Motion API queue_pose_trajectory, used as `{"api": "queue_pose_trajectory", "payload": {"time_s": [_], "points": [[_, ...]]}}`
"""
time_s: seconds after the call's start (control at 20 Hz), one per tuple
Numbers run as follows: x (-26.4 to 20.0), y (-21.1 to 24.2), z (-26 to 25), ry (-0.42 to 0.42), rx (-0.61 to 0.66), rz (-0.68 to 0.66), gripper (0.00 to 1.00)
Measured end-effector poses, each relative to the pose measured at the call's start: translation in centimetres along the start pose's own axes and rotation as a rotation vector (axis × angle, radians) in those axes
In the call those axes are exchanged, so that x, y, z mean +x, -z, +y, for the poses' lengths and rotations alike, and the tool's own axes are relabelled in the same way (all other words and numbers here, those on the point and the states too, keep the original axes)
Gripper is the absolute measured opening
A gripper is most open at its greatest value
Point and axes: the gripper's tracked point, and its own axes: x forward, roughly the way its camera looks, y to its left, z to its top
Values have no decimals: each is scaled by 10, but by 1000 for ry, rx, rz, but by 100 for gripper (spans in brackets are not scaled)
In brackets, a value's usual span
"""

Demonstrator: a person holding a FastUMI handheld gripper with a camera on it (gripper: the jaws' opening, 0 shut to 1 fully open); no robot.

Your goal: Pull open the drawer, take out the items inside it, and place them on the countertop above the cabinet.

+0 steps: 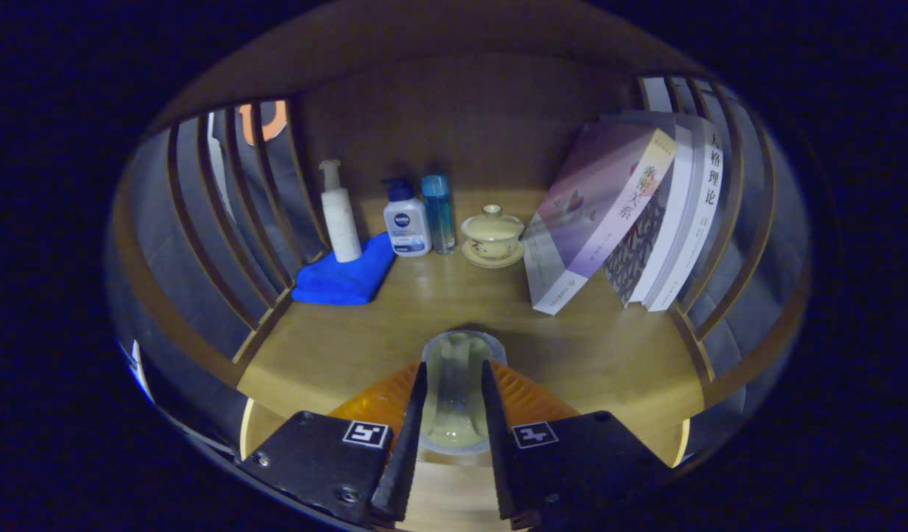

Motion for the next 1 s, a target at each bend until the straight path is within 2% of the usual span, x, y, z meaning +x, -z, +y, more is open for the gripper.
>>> {"api": "queue_pose_trajectory", "payload": {"time_s": [0.3,0.65,0.85,1.0], "points": [[-50,12,33,-90,-80,-78,72],[-139,41,55,-204,-67,-177,76],[-194,53,54,-236,-65,-306,79],[-228,71,51,-253,-54,-388,87]]}}
